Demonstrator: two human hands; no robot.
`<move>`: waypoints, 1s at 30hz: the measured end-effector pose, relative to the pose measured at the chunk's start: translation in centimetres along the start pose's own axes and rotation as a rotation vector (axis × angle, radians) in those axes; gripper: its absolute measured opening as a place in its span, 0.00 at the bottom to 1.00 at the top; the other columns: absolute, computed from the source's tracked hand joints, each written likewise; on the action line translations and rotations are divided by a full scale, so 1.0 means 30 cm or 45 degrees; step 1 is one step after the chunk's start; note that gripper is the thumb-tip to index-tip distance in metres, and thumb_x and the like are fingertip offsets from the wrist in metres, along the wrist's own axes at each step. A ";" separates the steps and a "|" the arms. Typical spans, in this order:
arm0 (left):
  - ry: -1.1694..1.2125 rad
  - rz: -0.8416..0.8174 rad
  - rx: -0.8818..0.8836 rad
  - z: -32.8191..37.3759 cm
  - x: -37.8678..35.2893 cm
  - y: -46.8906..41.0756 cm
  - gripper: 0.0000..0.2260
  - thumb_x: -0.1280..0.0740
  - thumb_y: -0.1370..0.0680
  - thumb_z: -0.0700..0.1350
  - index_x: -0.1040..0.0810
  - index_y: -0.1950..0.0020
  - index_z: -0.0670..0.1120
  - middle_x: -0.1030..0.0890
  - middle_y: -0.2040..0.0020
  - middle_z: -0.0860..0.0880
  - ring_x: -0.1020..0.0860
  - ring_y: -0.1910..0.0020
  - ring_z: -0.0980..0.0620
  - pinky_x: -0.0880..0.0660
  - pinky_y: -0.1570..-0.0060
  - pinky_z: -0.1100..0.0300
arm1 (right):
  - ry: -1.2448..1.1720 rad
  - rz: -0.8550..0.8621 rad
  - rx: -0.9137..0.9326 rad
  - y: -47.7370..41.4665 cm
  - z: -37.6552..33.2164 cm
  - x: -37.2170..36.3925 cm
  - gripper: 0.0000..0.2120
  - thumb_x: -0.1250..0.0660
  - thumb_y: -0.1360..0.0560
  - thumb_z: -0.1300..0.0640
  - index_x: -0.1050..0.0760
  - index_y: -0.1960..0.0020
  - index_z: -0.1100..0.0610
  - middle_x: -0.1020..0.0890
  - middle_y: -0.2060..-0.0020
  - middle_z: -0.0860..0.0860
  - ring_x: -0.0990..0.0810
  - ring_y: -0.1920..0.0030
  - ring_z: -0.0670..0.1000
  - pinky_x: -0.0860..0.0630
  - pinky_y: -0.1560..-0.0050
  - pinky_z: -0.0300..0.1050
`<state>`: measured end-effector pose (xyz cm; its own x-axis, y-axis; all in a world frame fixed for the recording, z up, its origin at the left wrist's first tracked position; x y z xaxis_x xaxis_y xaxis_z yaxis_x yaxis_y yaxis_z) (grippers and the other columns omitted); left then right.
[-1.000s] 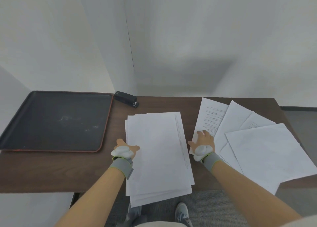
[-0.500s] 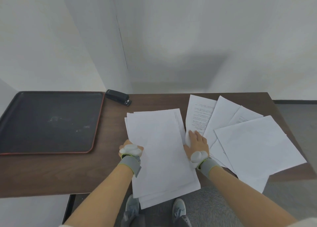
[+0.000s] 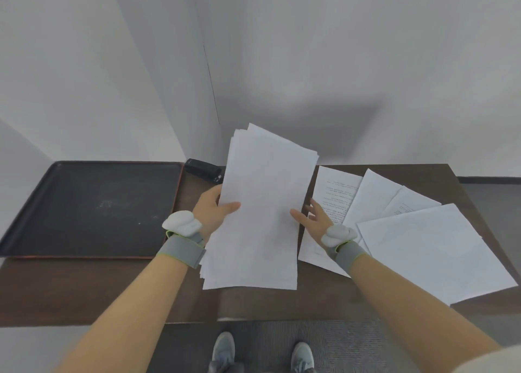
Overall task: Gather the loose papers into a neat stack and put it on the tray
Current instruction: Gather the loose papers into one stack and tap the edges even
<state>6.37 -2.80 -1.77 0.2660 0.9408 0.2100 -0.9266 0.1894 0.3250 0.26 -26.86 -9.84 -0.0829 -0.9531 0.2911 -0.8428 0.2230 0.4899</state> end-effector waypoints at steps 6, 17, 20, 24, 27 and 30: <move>0.244 -0.062 -0.144 0.125 0.086 0.024 0.15 0.33 0.26 0.33 0.22 0.44 0.49 0.16 0.48 0.52 0.17 0.49 0.52 0.22 0.46 0.52 | -0.442 -0.062 0.304 -0.001 -0.279 0.057 0.20 0.25 0.33 0.53 0.23 0.42 0.53 0.15 0.48 0.48 0.16 0.50 0.47 0.20 0.51 0.39; 0.400 0.151 -0.164 0.059 0.171 -0.005 0.23 0.25 0.31 0.40 0.26 0.37 0.46 0.18 0.43 0.48 0.20 0.45 0.51 0.23 0.46 0.53 | -0.400 -0.077 0.512 0.070 -0.404 -0.001 0.18 0.24 0.37 0.45 0.22 0.49 0.43 0.14 0.52 0.40 0.16 0.50 0.42 0.21 0.56 0.31; 0.404 0.176 -0.128 0.047 0.173 -0.027 0.23 0.24 0.32 0.43 0.25 0.39 0.48 0.18 0.44 0.48 0.20 0.45 0.49 0.23 0.47 0.51 | -0.483 -0.065 0.515 0.062 -0.421 0.013 0.24 0.22 0.41 0.44 0.23 0.46 0.44 0.15 0.50 0.42 0.16 0.50 0.43 0.21 0.58 0.32; 0.364 0.138 -0.114 0.026 0.125 -0.038 0.17 0.24 0.32 0.42 0.23 0.45 0.53 0.18 0.49 0.55 0.20 0.47 0.51 0.24 0.51 0.57 | -0.440 -0.092 0.440 0.045 -0.386 0.001 0.24 0.23 0.36 0.51 0.25 0.42 0.48 0.16 0.48 0.46 0.17 0.48 0.46 0.21 0.53 0.37; 0.390 0.134 -0.036 -0.034 0.089 -0.041 0.18 0.24 0.32 0.41 0.23 0.45 0.51 0.18 0.50 0.53 0.21 0.47 0.50 0.26 0.46 0.54 | -0.436 -0.035 0.359 0.034 -0.328 -0.013 0.18 0.25 0.32 0.56 0.23 0.43 0.52 0.16 0.48 0.49 0.17 0.49 0.48 0.22 0.54 0.38; 0.421 0.108 0.006 -0.082 0.065 -0.035 0.19 0.25 0.31 0.39 0.22 0.42 0.47 0.18 0.48 0.49 0.21 0.45 0.46 0.27 0.45 0.53 | -0.470 -0.029 0.305 0.034 -0.292 -0.021 0.11 0.26 0.32 0.57 0.20 0.50 0.50 0.15 0.49 0.52 0.17 0.49 0.51 0.22 0.53 0.40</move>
<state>7.22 -0.48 -3.97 0.0863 0.9935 -0.0738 -0.9402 0.1057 0.3239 4.12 -24.23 -2.35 -0.2108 -0.9762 -0.0518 -0.9424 0.1888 0.2760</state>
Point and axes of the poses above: each hand's wrist, its own y-axis away from the middle knuckle, its own x-axis out of the back of the hand, z = x × y, the point moved 8 cm from there along -y, towards the middle knuckle
